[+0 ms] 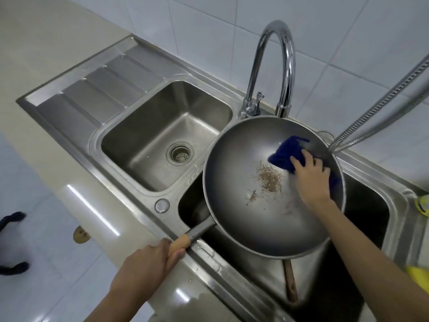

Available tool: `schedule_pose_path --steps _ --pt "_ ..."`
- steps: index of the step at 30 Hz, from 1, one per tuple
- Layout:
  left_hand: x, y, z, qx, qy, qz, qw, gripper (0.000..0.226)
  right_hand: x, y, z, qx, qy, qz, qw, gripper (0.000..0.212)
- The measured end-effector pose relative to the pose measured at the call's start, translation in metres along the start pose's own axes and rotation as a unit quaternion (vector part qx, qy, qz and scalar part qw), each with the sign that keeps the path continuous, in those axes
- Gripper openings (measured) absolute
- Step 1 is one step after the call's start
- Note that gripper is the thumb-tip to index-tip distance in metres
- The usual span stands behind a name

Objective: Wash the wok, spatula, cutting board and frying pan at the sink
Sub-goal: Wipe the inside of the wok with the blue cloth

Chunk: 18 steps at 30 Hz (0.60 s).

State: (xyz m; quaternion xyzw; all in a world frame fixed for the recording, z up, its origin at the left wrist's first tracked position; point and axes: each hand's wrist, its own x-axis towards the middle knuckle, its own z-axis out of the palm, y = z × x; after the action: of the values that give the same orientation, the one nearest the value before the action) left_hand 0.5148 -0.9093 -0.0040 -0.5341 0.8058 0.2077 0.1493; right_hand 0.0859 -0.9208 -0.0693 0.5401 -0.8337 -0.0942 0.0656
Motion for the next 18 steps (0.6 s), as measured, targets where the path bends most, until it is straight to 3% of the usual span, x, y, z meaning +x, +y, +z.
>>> schedule_pose_path --steps 5,9,11,14,18 --pt "-0.002 0.002 0.000 0.013 0.012 0.007 1.000 0.076 -0.051 -0.073 0.013 0.270 -0.040 0.011 0.962 0.035" --pt "-0.003 0.005 -0.002 0.003 0.001 -0.001 1.000 0.053 -0.103 -0.124 0.000 0.506 -0.138 -0.149 0.838 0.036" --pt "-0.003 0.004 -0.005 0.001 0.000 0.002 1.000 0.045 -0.113 -0.120 -0.008 0.537 -0.148 -0.192 0.808 0.040" --pt "-0.005 0.006 -0.009 -0.010 -0.007 0.002 1.000 0.035 -0.113 -0.105 -0.007 0.485 -0.144 -0.251 0.825 0.052" --pt "-0.007 0.008 -0.008 -0.006 -0.010 0.001 1.000 0.035 -0.091 -0.094 0.002 0.334 -0.120 -0.310 0.882 0.046"
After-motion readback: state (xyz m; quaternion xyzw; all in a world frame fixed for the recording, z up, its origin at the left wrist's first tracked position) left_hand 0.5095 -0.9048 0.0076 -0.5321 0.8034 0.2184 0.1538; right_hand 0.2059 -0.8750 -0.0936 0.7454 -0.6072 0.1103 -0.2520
